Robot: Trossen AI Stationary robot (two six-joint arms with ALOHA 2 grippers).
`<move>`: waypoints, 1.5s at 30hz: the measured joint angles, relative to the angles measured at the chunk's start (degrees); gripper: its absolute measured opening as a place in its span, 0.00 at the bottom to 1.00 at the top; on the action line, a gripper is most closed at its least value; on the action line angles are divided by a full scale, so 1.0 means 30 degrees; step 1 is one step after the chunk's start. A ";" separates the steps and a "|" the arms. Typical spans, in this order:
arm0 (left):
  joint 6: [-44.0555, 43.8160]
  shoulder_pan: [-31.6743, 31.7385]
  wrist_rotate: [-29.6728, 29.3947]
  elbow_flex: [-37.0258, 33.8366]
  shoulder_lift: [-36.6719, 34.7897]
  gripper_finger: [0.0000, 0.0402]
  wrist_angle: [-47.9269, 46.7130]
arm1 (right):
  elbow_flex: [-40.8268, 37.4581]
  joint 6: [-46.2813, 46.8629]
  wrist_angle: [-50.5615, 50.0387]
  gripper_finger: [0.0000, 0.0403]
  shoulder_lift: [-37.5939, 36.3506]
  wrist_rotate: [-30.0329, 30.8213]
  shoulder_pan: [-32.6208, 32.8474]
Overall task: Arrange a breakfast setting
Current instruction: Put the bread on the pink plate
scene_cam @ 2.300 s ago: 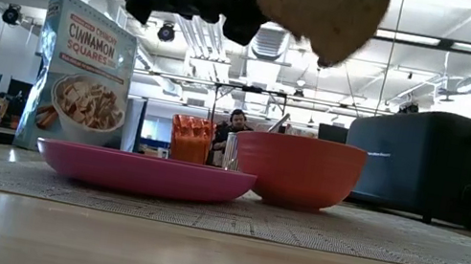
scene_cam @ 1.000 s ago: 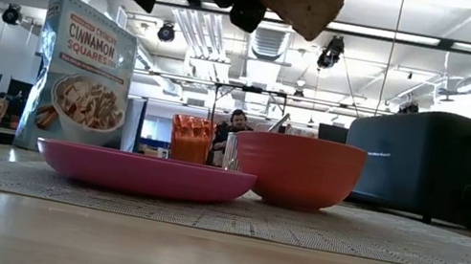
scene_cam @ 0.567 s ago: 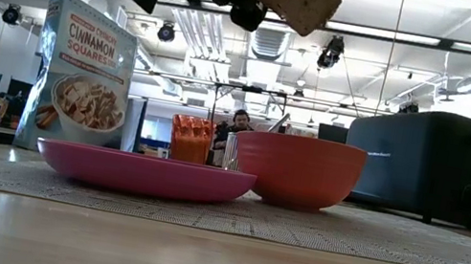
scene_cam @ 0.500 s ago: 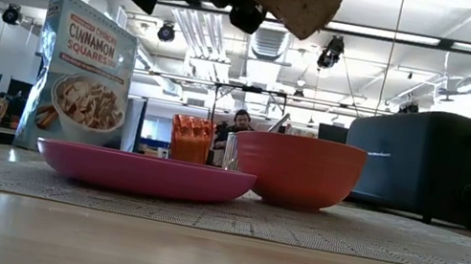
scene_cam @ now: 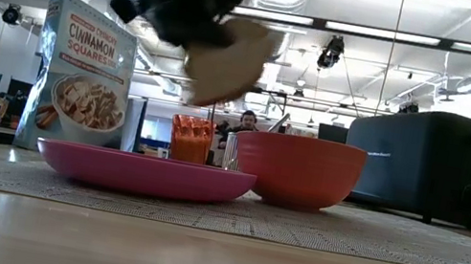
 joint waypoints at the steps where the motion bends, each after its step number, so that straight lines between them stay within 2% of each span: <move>1: -0.0067 0.0000 0.0287 0.0000 -0.0007 0.04 -0.1442 | 0.0000 0.0318 -0.0146 0.46 -0.0013 0.0013 0.0000; 5: 0.0342 0.0000 0.0062 -0.0007 -0.0040 0.04 -0.5755 | 0.0000 0.0575 -0.0349 0.44 0.0041 0.0018 0.0000; 9: 0.0716 0.0000 -0.2721 -0.0015 -0.0051 0.04 -0.8024 | -0.0007 0.0621 -0.0311 0.44 0.0097 0.0032 0.0000; 12: 0.0729 0.0022 -0.3765 -0.0015 -0.0051 0.04 -0.8189 | -0.0014 0.0621 -0.0278 0.44 0.0110 0.0071 0.0000; 19: 0.0647 0.0000 -0.3924 -0.0015 -0.0051 0.10 -0.8141 | -0.0022 0.0787 -0.0225 0.44 0.0110 0.0079 -0.0007; 29: 0.2564 0.0000 -0.8241 -0.0015 -0.0058 0.30 -0.7989 | -0.0022 0.0815 -0.0232 0.45 0.0117 -0.0624 -0.0007; 35: 0.2631 -0.0154 -0.8187 -0.0015 -0.0058 0.39 -0.7613 | -0.0022 0.0817 -0.0225 0.45 0.0117 -0.0918 -0.0007; 41: 0.2645 -0.0753 -0.4259 -0.0015 -0.0058 0.43 -0.7524 | -0.0022 0.1051 -0.0239 0.45 0.0117 -0.0929 -0.0007; 45: 0.3212 -0.0974 -0.4287 -0.0015 -0.0058 0.44 -0.7551 | -0.0022 0.1083 -0.0275 0.45 0.0117 -0.1375 -0.0007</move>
